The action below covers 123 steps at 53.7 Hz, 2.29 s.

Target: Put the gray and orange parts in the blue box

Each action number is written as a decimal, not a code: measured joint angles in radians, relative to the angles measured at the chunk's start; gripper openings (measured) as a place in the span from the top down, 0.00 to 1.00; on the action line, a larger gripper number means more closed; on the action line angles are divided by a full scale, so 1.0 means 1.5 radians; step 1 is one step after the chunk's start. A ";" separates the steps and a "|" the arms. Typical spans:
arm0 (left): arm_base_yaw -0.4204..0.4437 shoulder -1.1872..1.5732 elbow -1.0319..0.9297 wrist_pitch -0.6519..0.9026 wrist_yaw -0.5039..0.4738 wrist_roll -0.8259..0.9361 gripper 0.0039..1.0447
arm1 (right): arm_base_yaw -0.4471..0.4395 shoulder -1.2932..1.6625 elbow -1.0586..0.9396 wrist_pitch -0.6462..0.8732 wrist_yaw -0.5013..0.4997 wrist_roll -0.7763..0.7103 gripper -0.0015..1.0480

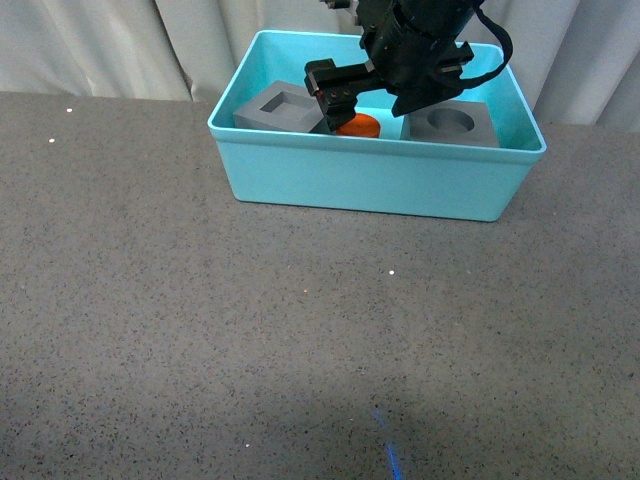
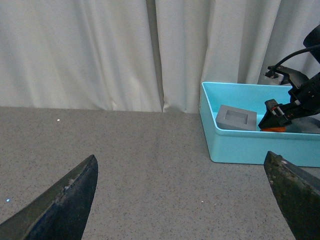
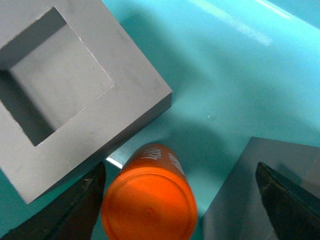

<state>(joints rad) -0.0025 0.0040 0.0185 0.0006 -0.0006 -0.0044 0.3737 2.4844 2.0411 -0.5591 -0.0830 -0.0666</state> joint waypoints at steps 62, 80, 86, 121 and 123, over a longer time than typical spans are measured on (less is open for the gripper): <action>0.000 0.000 0.000 0.000 0.000 0.000 0.06 | -0.134 -0.664 -1.011 1.009 0.166 0.036 0.49; 0.000 0.000 0.000 0.000 0.000 0.000 0.06 | -0.191 -0.864 -1.217 1.015 0.113 0.037 0.99; 0.000 0.000 0.000 0.000 0.000 0.000 0.06 | -0.200 -0.909 -1.247 0.998 0.105 0.037 0.99; 0.000 0.000 0.000 0.000 0.000 0.000 0.06 | -0.247 -1.223 -1.355 0.794 0.057 0.038 0.99; 0.000 0.000 0.000 0.000 0.000 0.000 0.06 | -0.247 -1.237 -1.356 0.781 0.056 0.037 0.99</action>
<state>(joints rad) -0.0025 0.0036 0.0185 0.0006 -0.0002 -0.0044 0.0025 0.6285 0.0074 0.6128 0.0017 -0.0105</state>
